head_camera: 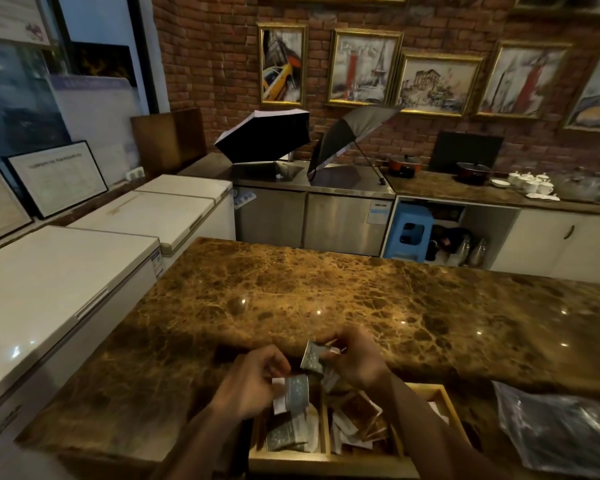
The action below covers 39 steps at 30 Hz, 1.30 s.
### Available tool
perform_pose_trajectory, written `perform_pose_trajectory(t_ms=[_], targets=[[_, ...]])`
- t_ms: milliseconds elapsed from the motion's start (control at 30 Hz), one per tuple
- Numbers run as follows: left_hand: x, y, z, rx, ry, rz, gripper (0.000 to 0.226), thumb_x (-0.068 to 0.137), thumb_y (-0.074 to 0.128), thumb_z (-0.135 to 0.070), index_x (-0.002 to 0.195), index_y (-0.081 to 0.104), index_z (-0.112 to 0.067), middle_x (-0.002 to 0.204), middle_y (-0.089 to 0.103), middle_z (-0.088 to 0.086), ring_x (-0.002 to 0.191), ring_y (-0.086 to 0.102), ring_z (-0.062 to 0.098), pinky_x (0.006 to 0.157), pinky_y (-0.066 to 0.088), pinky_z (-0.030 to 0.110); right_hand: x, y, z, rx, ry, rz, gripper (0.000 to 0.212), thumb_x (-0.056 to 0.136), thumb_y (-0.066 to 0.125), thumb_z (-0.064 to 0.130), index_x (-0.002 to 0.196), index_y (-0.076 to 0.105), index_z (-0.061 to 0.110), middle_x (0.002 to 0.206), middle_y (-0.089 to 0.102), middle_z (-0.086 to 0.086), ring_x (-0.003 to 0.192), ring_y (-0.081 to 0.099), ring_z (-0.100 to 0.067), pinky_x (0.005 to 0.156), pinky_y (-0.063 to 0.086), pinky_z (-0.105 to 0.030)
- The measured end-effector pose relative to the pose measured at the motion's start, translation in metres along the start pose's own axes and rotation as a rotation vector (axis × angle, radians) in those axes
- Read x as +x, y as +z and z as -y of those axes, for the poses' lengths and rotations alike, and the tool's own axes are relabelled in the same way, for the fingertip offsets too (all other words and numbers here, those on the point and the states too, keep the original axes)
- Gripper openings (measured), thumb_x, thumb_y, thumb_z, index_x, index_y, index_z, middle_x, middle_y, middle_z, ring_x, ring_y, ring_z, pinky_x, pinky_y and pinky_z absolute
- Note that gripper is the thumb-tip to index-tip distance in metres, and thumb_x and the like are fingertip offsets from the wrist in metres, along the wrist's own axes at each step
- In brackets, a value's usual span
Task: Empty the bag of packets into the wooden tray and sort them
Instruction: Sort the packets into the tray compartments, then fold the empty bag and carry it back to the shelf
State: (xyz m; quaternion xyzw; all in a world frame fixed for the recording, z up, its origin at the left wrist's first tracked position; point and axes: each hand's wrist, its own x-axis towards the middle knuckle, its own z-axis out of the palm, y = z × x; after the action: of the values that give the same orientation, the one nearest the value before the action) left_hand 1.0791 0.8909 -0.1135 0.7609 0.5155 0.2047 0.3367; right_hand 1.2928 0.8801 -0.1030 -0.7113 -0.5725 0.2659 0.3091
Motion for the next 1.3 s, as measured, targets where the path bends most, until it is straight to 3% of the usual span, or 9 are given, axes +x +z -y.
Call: perform_pose_trajectory(t_ms=[167, 300, 433, 633, 767, 900, 1033, 1133, 1300], targets=[[-0.012, 0.009, 0.001, 0.095, -0.002, 0.073, 0.030, 0.077, 0.083, -0.019, 0.093, 0.064, -0.036, 0.092, 0.069, -0.015, 0.083, 0.066, 0.000, 0.068, 0.057, 0.019, -0.015, 0.004, 0.002, 0.062, -0.068, 0.029, 0.022, 0.083, 0.077, 0.003, 0.092, 0.076, 0.022, 0.098, 0.069, 0.014, 0.087, 0.064, 0.000, 0.073, 0.051, -0.010], [-0.015, 0.009, 0.004, 0.176, 0.064, 0.065, 0.031, 0.074, 0.084, -0.029, 0.094, 0.062, -0.038, 0.092, 0.067, -0.019, 0.085, 0.064, -0.003, 0.073, 0.058, 0.023, -0.025, 0.011, 0.004, 0.014, -0.094, 0.134, 0.019, 0.085, 0.078, 0.013, 0.096, 0.076, 0.028, 0.109, 0.067, 0.011, 0.101, 0.063, -0.005, 0.089, 0.055, -0.021], [-0.014, 0.001, 0.009, 0.212, 0.103, -0.013, 0.037, 0.077, 0.076, -0.024, 0.103, 0.056, -0.042, 0.102, 0.065, -0.022, 0.095, 0.063, 0.000, 0.080, 0.057, 0.026, -0.036, 0.021, 0.009, -0.018, -0.038, 0.249, 0.024, 0.089, 0.073, 0.018, 0.109, 0.073, 0.031, 0.110, 0.070, 0.007, 0.096, 0.066, -0.005, 0.076, 0.055, -0.018], [-0.008, -0.006, 0.022, 0.221, 0.098, -0.078, 0.044, 0.084, 0.069, -0.013, 0.113, 0.054, -0.042, 0.102, 0.062, -0.024, 0.098, 0.061, -0.002, 0.088, 0.053, 0.022, -0.044, 0.025, 0.006, -0.263, -0.109, 0.077, 0.027, 0.092, 0.067, 0.029, 0.118, 0.065, 0.037, 0.116, 0.063, 0.012, 0.104, 0.059, -0.004, 0.092, 0.054, -0.027], [-0.005, 0.003, 0.018, 0.153, 0.096, -0.110, 0.042, 0.085, 0.069, -0.016, 0.112, 0.055, -0.045, 0.106, 0.062, -0.024, 0.103, 0.061, -0.001, 0.091, 0.053, 0.025, -0.047, 0.013, 0.002, -0.216, -0.123, 0.031, 0.020, 0.093, 0.066, 0.030, 0.112, 0.070, 0.034, 0.109, 0.069, 0.014, 0.097, 0.063, -0.001, 0.088, 0.055, -0.022], [0.002, 0.018, -0.001, 0.094, 0.124, -0.121, 0.036, 0.090, 0.068, -0.027, 0.119, 0.055, -0.045, 0.115, 0.060, -0.023, 0.111, 0.057, 0.000, 0.094, 0.047, 0.022, -0.054, -0.011, -0.013, -0.190, -0.040, 0.002, 0.019, 0.094, 0.066, 0.027, 0.110, 0.068, 0.037, 0.109, 0.068, 0.014, 0.099, 0.064, -0.003, 0.088, 0.056, -0.026], [0.010, 0.034, -0.031, 0.143, 0.152, -0.108, 0.036, 0.091, 0.064, -0.039, 0.123, 0.049, -0.048, 0.126, 0.060, -0.019, 0.122, 0.053, 0.006, 0.103, 0.046, 0.034, -0.063, -0.056, -0.045, -0.197, -0.015, -0.099, 0.015, 0.094, 0.066, 0.024, 0.105, 0.068, 0.035, 0.100, 0.069, 0.013, 0.093, 0.064, -0.002, 0.085, 0.059, -0.031], [0.019, 0.045, -0.058, 0.166, 0.170, -0.082, 0.039, 0.093, 0.062, -0.040, 0.130, 0.047, -0.040, 0.135, 0.057, -0.012, 0.128, 0.050, 0.013, 0.104, 0.044, 0.033, -0.070, -0.098, -0.071, -0.212, 0.051, -0.148, 0.013, 0.095, 0.064, 0.028, 0.106, 0.070, 0.034, 0.099, 0.071, 0.013, 0.090, 0.066, 0.000, 0.082, 0.059, -0.030], [0.037, 0.086, -0.116, 0.165, 0.193, -0.075, 0.050, 0.093, 0.063, -0.039, 0.138, 0.042, -0.039, 0.147, 0.047, -0.007, 0.135, 0.043, 0.018, 0.107, 0.044, 0.041, -0.085, -0.175, -0.137, -0.228, 0.083, -0.234, 0.013, 0.092, 0.065, 0.038, 0.105, 0.069, 0.039, 0.106, 0.072, 0.014, 0.099, 0.069, -0.010, 0.086, 0.058, -0.037]])
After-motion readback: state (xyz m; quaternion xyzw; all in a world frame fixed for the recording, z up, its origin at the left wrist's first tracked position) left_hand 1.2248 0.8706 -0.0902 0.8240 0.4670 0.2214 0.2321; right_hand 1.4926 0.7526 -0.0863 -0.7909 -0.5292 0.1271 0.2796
